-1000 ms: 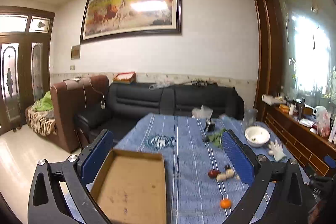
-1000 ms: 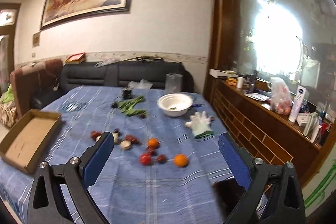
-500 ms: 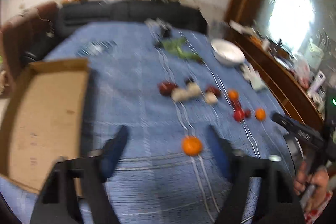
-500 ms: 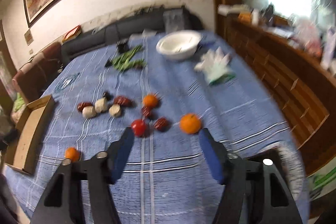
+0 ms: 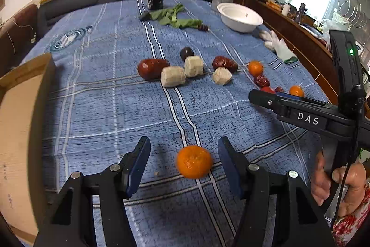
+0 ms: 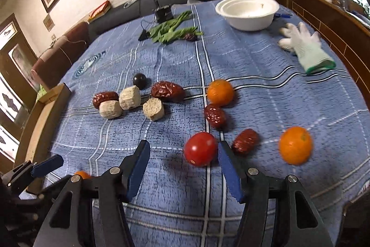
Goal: Organize fruits
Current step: 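Grasp the tangerine with the left tool while the right tool grasps the tomato, then carry both fruits to the cardboard tray and open both tools to release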
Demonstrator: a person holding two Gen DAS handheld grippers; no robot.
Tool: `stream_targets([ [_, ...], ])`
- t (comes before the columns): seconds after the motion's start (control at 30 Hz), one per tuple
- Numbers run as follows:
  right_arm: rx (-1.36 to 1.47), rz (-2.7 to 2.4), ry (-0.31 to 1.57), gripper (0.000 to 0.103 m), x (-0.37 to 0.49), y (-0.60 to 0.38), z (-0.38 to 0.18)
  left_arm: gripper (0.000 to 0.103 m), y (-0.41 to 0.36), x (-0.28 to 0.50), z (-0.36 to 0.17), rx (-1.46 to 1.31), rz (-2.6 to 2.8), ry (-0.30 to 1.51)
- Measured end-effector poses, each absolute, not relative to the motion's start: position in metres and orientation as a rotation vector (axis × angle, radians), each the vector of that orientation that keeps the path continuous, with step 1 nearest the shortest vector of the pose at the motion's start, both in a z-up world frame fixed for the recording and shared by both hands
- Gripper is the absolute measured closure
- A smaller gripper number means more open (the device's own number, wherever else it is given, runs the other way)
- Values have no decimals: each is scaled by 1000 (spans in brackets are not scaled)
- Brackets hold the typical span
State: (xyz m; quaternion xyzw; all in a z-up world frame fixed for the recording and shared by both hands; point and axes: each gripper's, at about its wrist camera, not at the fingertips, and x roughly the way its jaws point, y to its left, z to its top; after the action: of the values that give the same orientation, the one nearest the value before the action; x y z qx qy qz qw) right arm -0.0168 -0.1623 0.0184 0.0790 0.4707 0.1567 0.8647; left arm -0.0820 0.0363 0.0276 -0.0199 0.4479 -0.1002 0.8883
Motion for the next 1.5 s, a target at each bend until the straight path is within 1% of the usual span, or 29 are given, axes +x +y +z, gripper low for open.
stream_targets([
  [0.03,165,329,990,44,-15,-161,17,43,35,-79,25,-42,-212,940],
  [0.07,164,327,995,52,-14,-159,15,44,33,-77,21,-39,-223,953],
  [0.1,160,319,992,57,-14,-159,14,49,30,-76,18,-32,-227,962],
  [0.13,155,313,987,68,-14,-159,15,72,28,-75,15,-24,-229,971],
  [0.17,154,315,989,72,-14,-160,14,73,26,-76,14,-21,-238,967],
  [0.33,169,310,971,72,-22,-164,21,74,36,-84,24,-75,-238,931],
  [0.43,178,334,952,72,-32,-162,33,74,55,-97,44,-120,-226,884],
  [0.6,144,444,899,72,-55,-128,69,73,117,-127,89,-193,-127,779],
  [0.73,109,592,862,71,-72,-77,96,73,176,-155,111,-163,67,717],
  [0.87,63,781,867,71,-91,-4,111,73,241,-180,99,-183,257,744],
  [1.07,-57,973,923,71,-121,104,94,73,308,-199,60,-278,382,842],
  [1.2,-160,998,942,71,-133,153,71,73,317,-204,50,-293,389,861],
  [1.37,-212,991,973,69,-139,172,49,71,323,-205,43,-321,395,862],
  [1.4,-215,992,977,69,-139,175,48,69,324,-206,44,-323,394,859],
  [1.47,-218,999,987,69,-144,176,45,62,325,-208,46,-321,395,844],
  [1.5,-221,1001,992,69,-146,176,43,61,327,-211,49,-319,397,837],
])
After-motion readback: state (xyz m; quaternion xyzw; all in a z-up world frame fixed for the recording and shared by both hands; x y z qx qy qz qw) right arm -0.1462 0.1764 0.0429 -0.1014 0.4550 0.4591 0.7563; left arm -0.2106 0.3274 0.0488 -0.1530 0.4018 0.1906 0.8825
